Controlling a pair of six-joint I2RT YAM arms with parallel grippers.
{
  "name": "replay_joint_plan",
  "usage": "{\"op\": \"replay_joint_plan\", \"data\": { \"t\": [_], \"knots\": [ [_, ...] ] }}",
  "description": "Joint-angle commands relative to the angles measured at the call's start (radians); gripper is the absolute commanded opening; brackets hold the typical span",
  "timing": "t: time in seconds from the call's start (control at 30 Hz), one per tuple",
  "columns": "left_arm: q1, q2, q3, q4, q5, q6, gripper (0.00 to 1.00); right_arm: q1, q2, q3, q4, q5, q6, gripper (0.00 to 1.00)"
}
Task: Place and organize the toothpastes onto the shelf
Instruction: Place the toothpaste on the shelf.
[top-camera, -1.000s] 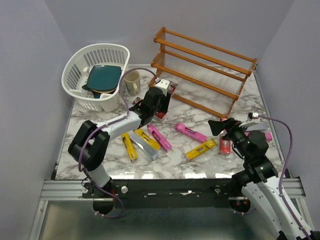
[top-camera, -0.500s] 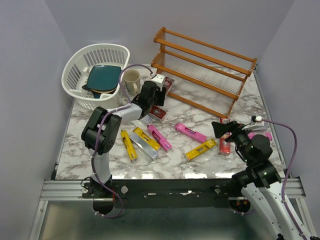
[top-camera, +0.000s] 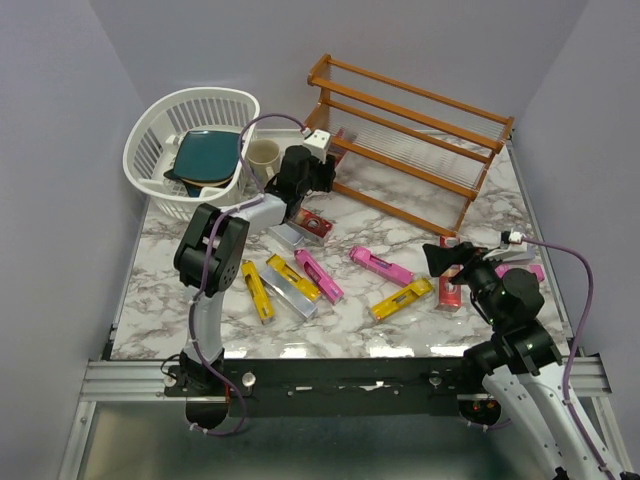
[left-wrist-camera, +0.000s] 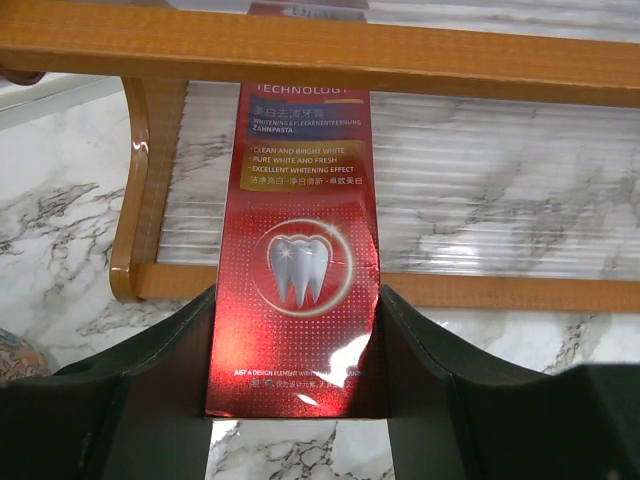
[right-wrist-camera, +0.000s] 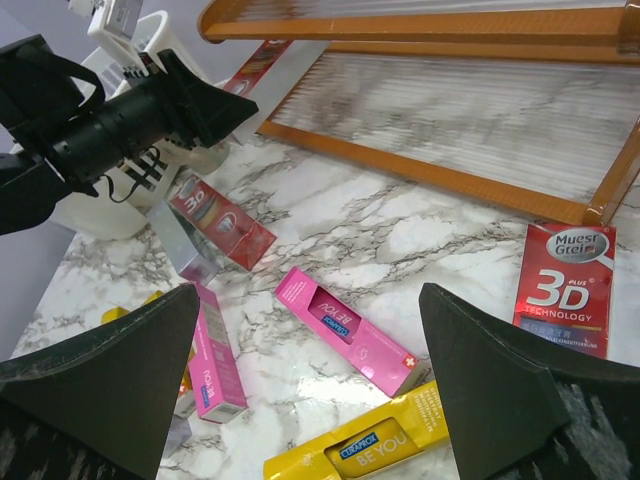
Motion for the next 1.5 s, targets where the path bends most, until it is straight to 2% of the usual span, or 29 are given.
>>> {"op": "replay_joint_plan", "data": {
  "t": [0.0,0.33,0.67,0.93,1.13,1.33,1.37,1.47],
  "knots": [
    [0.03,0.043,0.056,0.067,0.047,-0.015,0.22,0.005,0.011,0.014,-0.001,0.019,-0.021,1.0],
    [0.067,0.117,0.136,0.057,0.08,-0.011,0.24,0.005,0.027,0.014,0.016,-0.006,-0.031,1.0],
    [0.074,0.172,0.185,0.077,0.056,-0.009,0.25,0.005,0.032,0.008,0.022,-0.016,-0.037,1.0],
    [0.088,0.209,0.26,0.011,0.041,-0.026,0.27,0.005,0.026,-0.012,0.05,-0.038,-0.045,1.0],
    [0.099,0.218,0.286,-0.029,0.038,-0.032,0.35,0.005,0.031,-0.004,0.048,-0.044,-0.048,1.0],
    [0.102,0.223,0.3,-0.061,0.041,-0.022,0.47,0.005,0.023,0.001,0.039,-0.039,-0.05,1.0],
    [0.102,0.223,0.3,-0.064,0.041,-0.022,0.52,0.005,0.02,0.001,0.036,-0.041,-0.05,1.0],
    [0.104,0.221,0.3,-0.066,0.041,-0.022,0.54,0.005,0.015,0.001,0.033,-0.042,-0.05,1.0]
  ]
}}
